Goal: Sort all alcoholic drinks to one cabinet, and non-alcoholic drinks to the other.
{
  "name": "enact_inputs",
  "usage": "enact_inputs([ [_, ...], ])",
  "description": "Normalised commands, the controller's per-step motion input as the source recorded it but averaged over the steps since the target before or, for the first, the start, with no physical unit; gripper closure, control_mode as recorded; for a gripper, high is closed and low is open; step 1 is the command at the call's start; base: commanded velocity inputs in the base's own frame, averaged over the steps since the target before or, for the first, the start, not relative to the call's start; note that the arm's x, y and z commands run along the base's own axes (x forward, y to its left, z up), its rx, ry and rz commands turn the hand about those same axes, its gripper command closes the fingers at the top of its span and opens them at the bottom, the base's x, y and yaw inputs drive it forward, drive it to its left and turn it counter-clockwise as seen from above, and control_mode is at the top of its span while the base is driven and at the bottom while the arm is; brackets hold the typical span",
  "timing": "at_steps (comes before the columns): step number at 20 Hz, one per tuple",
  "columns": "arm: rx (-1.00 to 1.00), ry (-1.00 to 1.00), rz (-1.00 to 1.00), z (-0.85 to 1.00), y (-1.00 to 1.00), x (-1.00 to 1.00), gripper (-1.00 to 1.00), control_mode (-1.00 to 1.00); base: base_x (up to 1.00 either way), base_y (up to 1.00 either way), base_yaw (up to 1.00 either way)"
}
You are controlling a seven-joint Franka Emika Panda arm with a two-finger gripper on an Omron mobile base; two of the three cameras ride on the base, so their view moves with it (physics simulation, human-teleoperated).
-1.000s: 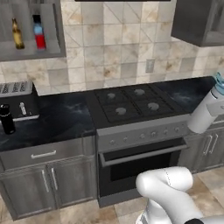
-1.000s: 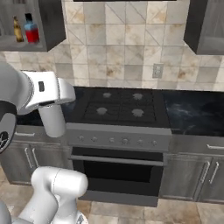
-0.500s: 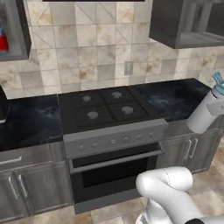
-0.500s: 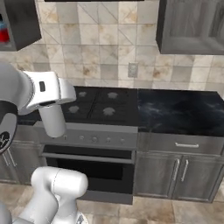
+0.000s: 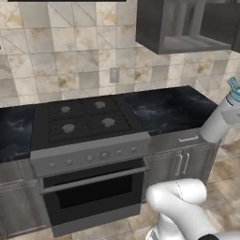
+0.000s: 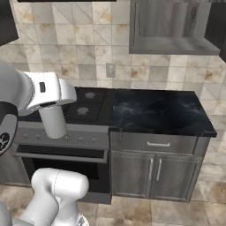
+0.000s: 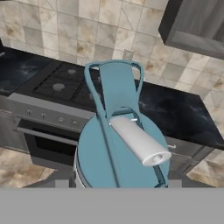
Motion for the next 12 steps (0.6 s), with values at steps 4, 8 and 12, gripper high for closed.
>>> enact_inputs([
  [4, 0.0, 0.0, 0.0, 0.0, 0.0, 0.0, 1.0, 1.0, 0.32, -0.49, 0.0],
  [8, 0.0, 0.0, 0.0, 0.0, 0.0, 0.0, 1.0, 1.0, 0.42, -0.41, 0.0],
  [12, 0.0, 0.0, 0.0, 0.0, 0.0, 0.0, 1.0, 1.0, 0.44, -0.43, 0.0],
])
